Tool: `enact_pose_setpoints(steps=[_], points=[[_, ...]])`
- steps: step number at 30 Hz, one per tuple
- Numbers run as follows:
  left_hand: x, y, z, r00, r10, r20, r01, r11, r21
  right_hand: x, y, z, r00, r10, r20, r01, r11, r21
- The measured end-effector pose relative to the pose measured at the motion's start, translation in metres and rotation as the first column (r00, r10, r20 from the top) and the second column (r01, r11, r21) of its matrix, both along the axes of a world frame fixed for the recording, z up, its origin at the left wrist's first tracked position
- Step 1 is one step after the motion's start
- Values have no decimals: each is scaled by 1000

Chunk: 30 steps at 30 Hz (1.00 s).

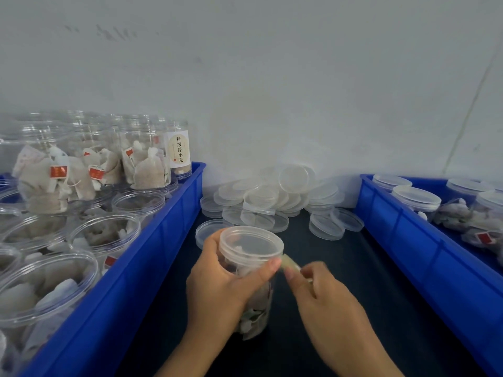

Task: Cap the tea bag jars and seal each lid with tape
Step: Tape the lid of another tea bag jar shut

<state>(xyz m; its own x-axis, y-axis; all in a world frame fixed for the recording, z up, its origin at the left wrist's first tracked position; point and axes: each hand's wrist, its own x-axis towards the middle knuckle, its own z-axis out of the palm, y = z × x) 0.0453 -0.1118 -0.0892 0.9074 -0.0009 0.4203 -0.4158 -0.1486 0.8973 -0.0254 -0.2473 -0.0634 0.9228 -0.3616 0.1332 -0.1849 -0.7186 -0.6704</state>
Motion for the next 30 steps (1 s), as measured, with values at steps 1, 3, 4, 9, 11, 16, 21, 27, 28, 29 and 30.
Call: enact_pose_setpoints(steps=[1, 3, 4, 9, 11, 16, 21, 27, 28, 29, 30], points=[[1, 0, -1, 1000, -1, 3, 1, 1000, 0, 0, 0, 0, 1000, 20, -24, -20, 1000, 1], [3, 1, -1, 1000, -7, -2, 7, 1000, -15, 2, -2, 0, 998, 50, -35, -48, 997, 59], [4, 2, -1, 1000, -17, -10, 16, 1000, -25, 2, -3, 2, 997, 70, -23, -67, 993, 95], [8, 6, 2, 994, -98, -50, 95, 994, -61, 0, -16, 11, 991, 127, 36, -129, 989, 67], [9, 8, 2, 989, -137, -53, 134, 989, -63, -1, -23, 14, 990, 134, 34, -135, 990, 51], [9, 9, 6, 958, -274, -80, 269, 961, -63, -3, -31, 15, 997, 65, 32, -61, 992, -114], [8, 8, 10, 920, -371, -127, 356, 926, -124, -3, -28, 15, 989, 34, 147, 7, 963, -271], [5, 10, 10, 882, -441, -164, 410, 892, -189, -1, -22, 12, 980, 44, 195, 20, 948, -318], [5, 10, 9, 871, -459, -176, 426, 883, -197, -1, -22, 12, 981, 45, 188, 18, 946, -323], [5, 10, 9, 858, -478, -185, 440, 873, -211, -1, -21, 11, 983, 46, 177, 15, 944, -329], [6, 10, 8, 847, -494, -195, 452, 864, -223, -1, -21, 11, 985, 47, 168, 12, 942, -335]])
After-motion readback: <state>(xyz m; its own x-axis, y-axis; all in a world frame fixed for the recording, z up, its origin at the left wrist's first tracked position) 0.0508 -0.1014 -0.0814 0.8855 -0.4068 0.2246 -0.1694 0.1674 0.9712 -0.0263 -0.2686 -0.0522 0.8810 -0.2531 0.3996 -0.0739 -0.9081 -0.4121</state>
